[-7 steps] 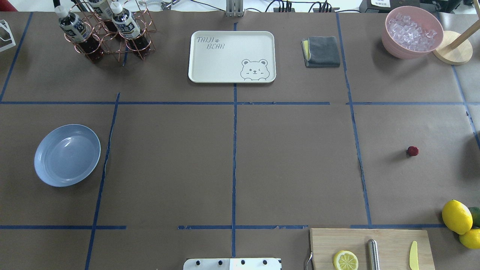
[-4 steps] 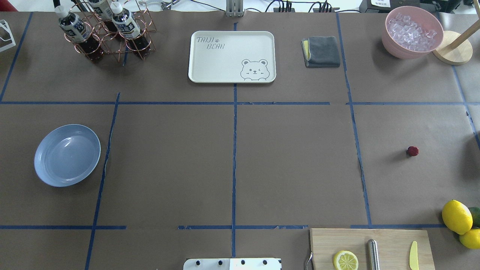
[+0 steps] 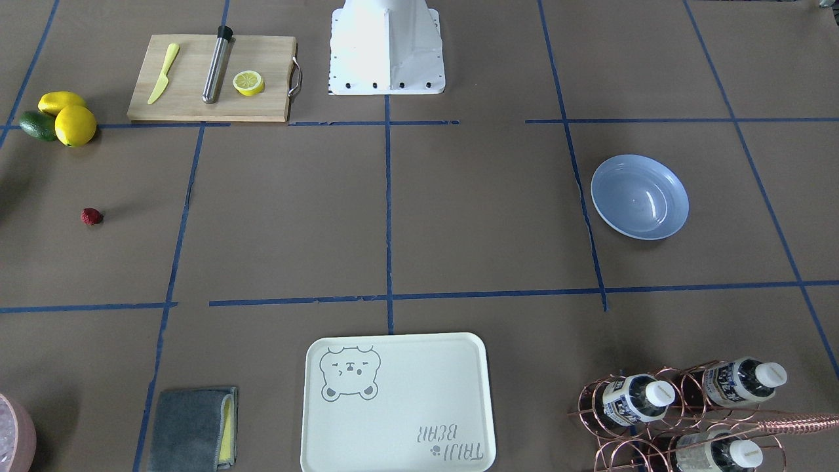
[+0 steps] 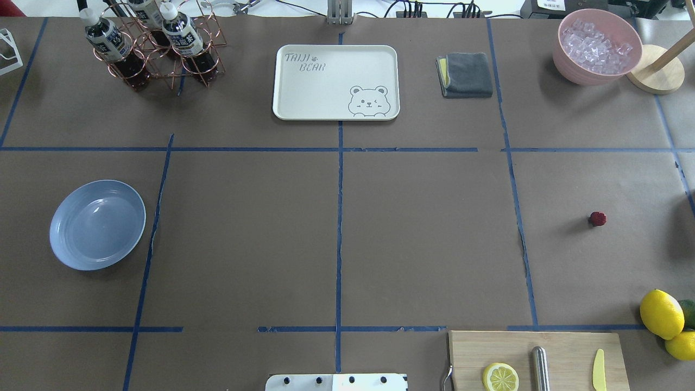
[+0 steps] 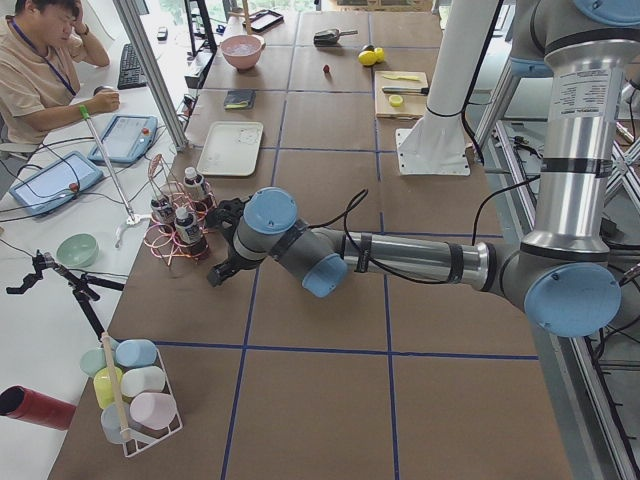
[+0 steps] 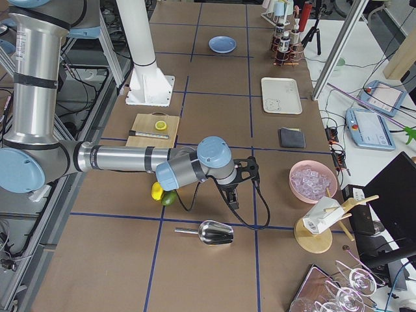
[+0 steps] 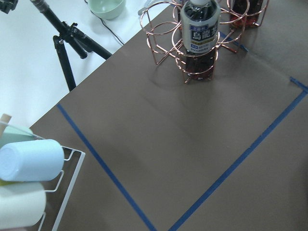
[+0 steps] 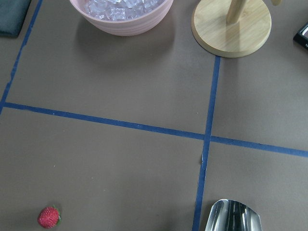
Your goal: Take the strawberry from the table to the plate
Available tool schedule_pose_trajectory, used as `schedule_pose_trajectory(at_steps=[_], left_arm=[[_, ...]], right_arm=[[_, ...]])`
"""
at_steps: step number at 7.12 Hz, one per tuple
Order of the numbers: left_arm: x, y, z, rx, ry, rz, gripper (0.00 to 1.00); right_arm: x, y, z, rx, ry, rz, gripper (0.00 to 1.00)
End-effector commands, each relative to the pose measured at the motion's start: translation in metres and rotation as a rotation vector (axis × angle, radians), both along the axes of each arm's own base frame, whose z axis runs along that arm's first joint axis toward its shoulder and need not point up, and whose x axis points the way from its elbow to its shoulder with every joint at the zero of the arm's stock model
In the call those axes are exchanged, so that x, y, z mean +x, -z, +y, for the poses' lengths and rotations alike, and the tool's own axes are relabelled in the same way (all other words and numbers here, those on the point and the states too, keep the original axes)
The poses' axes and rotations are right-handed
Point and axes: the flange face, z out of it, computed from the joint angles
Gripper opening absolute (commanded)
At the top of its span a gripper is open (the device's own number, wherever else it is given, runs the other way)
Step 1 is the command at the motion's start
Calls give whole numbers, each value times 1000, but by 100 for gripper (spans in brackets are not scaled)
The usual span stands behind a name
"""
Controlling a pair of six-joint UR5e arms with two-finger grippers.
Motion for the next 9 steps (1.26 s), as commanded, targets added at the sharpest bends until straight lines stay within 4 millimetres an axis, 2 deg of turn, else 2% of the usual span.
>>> schedule_pose_trajectory(at_steps=[1, 2, 3, 4, 5, 6, 7, 8, 9], left_arm=[[75, -14, 29, -184, 0, 155, 100], [95, -37, 53, -277, 38, 205, 100], [109, -53, 72, -350, 97, 267, 92], [144, -60, 86, -441, 134, 340, 82], [176, -92, 96, -462, 168, 317, 77], [185, -102, 103, -438, 167, 320, 76], [189, -101, 105, -455, 164, 335, 76], [213, -99, 116, -509, 139, 352, 70], [230, -99, 124, -518, 128, 348, 50]], right_arm=[[0, -4, 6, 60, -5, -2, 100], [0, -8, 7, 50, -6, -4, 100], [0, -13, 10, 39, -8, -2, 100], [1, -14, 9, 38, -10, 2, 100], [0, -16, 12, 35, -8, 0, 100], [0, -17, 13, 31, -9, 1, 100], [0, -18, 14, 33, -7, 0, 100], [0, -17, 14, 33, -8, 0, 100], [0, -17, 14, 33, -8, 0, 100]])
